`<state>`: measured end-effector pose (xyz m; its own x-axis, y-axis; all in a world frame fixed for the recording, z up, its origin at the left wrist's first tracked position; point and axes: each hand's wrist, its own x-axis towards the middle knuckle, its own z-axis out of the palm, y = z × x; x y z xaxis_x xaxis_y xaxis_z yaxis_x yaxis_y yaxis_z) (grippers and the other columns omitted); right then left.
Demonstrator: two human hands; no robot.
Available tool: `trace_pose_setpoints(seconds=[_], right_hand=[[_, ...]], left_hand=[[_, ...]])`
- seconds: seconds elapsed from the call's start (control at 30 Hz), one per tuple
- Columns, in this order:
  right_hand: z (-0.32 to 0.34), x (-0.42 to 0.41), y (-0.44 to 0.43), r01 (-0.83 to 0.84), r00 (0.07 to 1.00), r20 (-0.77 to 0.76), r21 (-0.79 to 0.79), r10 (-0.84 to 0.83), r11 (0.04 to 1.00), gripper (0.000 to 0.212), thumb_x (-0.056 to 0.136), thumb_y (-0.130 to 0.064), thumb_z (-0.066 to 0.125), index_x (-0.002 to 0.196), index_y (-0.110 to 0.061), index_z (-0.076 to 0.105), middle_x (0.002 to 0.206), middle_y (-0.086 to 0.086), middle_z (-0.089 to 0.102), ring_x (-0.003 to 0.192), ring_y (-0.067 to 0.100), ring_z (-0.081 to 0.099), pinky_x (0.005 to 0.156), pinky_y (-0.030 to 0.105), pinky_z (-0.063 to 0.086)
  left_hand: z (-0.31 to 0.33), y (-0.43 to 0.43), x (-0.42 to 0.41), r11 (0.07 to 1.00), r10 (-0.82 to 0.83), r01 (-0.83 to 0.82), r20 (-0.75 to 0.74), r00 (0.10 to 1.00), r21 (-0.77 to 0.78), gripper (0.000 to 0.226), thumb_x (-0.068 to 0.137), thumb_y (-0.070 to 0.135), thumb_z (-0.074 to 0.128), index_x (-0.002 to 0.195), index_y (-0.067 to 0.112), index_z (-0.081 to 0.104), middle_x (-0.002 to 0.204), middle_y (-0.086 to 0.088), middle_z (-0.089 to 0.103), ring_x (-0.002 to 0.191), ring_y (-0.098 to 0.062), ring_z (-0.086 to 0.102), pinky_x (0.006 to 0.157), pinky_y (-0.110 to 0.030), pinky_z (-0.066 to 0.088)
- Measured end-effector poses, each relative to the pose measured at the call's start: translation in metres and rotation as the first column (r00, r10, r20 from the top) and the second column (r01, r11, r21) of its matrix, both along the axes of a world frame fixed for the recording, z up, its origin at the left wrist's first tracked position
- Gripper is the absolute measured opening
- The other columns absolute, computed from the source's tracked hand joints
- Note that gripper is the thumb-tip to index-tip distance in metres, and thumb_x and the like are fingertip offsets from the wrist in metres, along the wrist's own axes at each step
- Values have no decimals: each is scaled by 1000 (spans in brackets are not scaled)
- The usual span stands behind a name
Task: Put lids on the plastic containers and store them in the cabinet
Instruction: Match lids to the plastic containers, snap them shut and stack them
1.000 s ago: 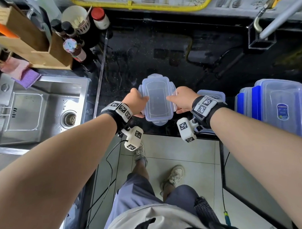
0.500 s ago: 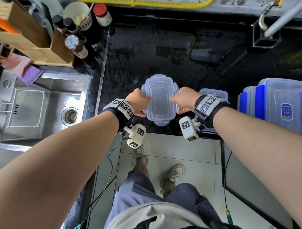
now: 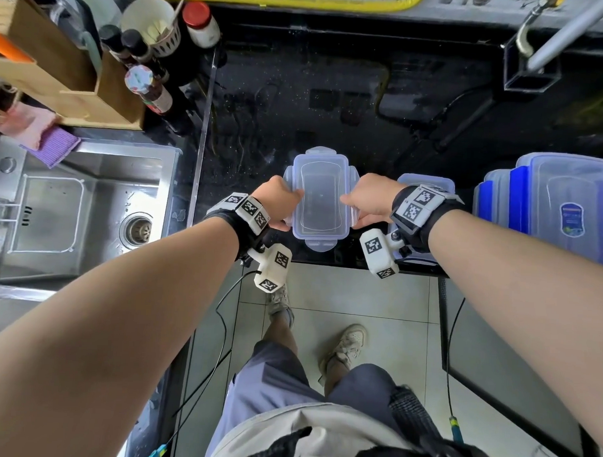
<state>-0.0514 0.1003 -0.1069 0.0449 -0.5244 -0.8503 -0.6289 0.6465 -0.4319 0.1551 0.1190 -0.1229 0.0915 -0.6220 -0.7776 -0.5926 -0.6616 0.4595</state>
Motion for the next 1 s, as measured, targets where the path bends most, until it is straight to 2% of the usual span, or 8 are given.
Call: trace_pose_setpoints(seconds=[0.2, 0.3, 0.4, 0.53, 0.63, 0.7, 0.87, 1.0], right_hand=[[14, 7, -3, -156, 955, -277, -172, 104, 973, 47, 92, -24, 81, 123, -2, 54, 101, 15, 73, 91, 31, 80, 81, 46, 68], [19, 11, -4, -273, 889, -430, -222, 157, 936, 47, 88, -37, 86, 110, -6, 58, 92, 9, 68, 86, 29, 74, 76, 40, 64], [13, 14, 0, -334, 874, -429, -194, 226, 923, 33, 95, -35, 77, 81, -10, 61, 78, 7, 70, 72, 26, 67, 60, 31, 49], [3, 14, 0, -226, 941, -294, -184, 166, 957, 21, 98, -18, 68, 87, 1, 70, 99, 16, 81, 93, 32, 79, 81, 37, 64], [0, 11, -1, -30, 992, -124, -140, 12, 990, 27, 100, -6, 64, 120, 11, 72, 117, 22, 78, 109, 37, 77, 100, 50, 62], [0, 12, -2, -15, 994, -113, -125, 1, 992, 26, 100, -5, 62, 117, 13, 71, 117, 21, 78, 110, 36, 77, 100, 49, 62], [3, 12, -1, -92, 985, -158, -125, 72, 988, 23, 100, -5, 60, 112, 9, 73, 116, 23, 79, 109, 38, 78, 99, 52, 62], [0, 12, -1, -39, 993, -115, -98, 27, 994, 20, 103, -6, 61, 117, 5, 70, 111, 21, 78, 96, 35, 80, 86, 49, 67]], left_hand=[[4, -7, 5, 969, -108, 172, 318, 942, -180, 76, 86, 48, 80, 135, 3, 44, 126, -13, 60, 105, -29, 67, 77, -36, 54], [1, -9, -1, 939, -186, 278, 381, 906, -203, 42, 89, 44, 78, 99, 6, 61, 94, -13, 69, 69, -18, 59, 56, -26, 41], [-7, -8, -7, 942, -180, 267, 366, 913, -202, 37, 93, 34, 74, 73, 12, 53, 75, -6, 61, 57, -14, 51, 48, -25, 34], [-8, -9, -5, 944, -182, 259, 336, 924, -203, 37, 93, 32, 71, 70, 10, 51, 68, -3, 56, 56, -16, 52, 49, -26, 38], [-6, -14, -1, 954, -216, 259, 252, 943, -150, 31, 93, 29, 71, 85, -1, 72, 83, -13, 75, 73, -24, 68, 70, -38, 62], [-5, -16, 1, 960, -202, 236, 212, 956, -149, 31, 92, 27, 71, 99, -3, 75, 96, -16, 79, 87, -29, 76, 86, -45, 64], [3, -26, 3, 968, -212, 209, -3, 977, -140, 65, 93, 11, 70, 145, 23, 33, 108, -12, 69, 94, -32, 76, 77, -50, 66], [6, -52, 1, 871, -491, 491, 6, 871, -2, 90, 94, 10, 65, 159, 42, 12, 99, -5, 75, 83, -25, 80, 75, -44, 67]])
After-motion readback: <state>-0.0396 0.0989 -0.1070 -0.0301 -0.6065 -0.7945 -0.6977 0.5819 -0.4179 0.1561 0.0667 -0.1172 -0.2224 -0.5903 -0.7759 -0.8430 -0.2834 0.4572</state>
